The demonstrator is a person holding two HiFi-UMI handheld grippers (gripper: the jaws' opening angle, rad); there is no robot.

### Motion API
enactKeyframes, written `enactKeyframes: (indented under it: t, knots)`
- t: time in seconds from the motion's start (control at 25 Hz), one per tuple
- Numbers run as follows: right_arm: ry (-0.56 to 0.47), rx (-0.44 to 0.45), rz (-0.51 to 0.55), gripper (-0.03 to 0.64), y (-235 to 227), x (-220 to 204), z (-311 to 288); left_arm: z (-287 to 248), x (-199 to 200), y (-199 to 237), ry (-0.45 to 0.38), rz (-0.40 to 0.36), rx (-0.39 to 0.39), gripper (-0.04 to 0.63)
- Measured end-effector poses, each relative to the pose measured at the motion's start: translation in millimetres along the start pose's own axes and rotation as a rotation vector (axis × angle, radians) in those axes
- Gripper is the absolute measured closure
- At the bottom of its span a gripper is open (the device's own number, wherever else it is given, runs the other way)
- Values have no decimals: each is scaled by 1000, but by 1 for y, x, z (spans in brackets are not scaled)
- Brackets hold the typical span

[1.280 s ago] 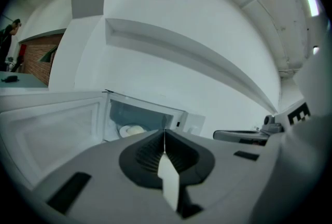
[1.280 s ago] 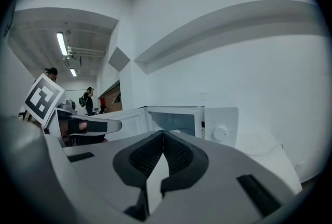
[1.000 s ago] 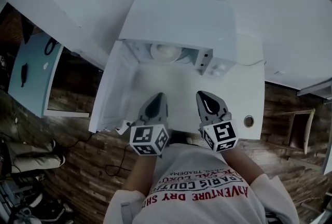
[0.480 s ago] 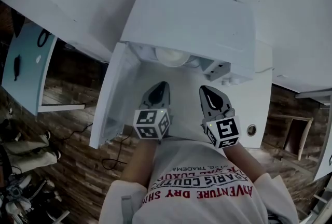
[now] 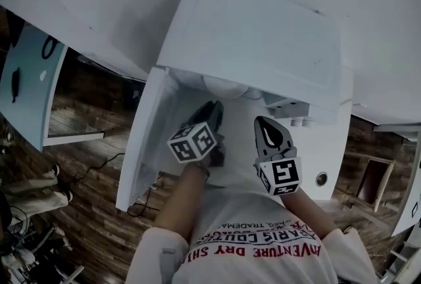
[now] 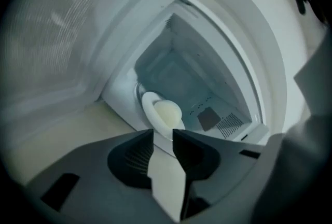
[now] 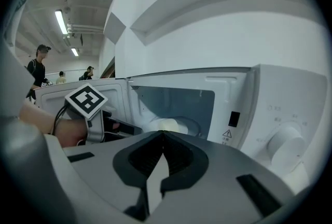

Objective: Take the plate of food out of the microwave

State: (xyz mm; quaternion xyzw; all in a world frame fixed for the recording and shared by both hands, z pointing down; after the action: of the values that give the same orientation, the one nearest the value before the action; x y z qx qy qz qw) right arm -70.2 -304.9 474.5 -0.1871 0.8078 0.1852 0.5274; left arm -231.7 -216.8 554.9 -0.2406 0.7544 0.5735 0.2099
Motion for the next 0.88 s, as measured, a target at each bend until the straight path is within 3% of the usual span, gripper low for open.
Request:
enactKeyframes:
  t: [0.08, 0.16, 0.48, 0.6, 0.88]
  knots:
    - [6, -14, 6, 607, -1, -1, -2, -7, -3, 11, -48, 149, -18, 496]
    - [13, -23, 9, 607, -3, -2, -4, -14, -5, 17, -84, 243, -28, 494]
    - [39, -42, 14, 607, -8, -6, -15, -30, -2, 26, -179, 459, -52, 482]
    - [49, -40, 10, 606, -9, -8, -16, -35, 3, 22, -187, 499, -76, 482]
    - [72, -40, -1, 606, -11, -13, -17, -41, 5, 26, -152, 526, -16, 508]
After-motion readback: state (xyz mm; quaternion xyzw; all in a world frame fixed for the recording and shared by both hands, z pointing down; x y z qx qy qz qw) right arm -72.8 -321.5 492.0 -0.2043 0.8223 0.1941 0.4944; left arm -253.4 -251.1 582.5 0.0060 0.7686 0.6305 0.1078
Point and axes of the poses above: the fingertips, and each gripper's own axes: z backward along the fingers, y to its left, x out of its top, the point moved 7 cm from there along z, backward along the fingers, and after that the axes turned 15 degrees about -x, right-handed, at the moved point
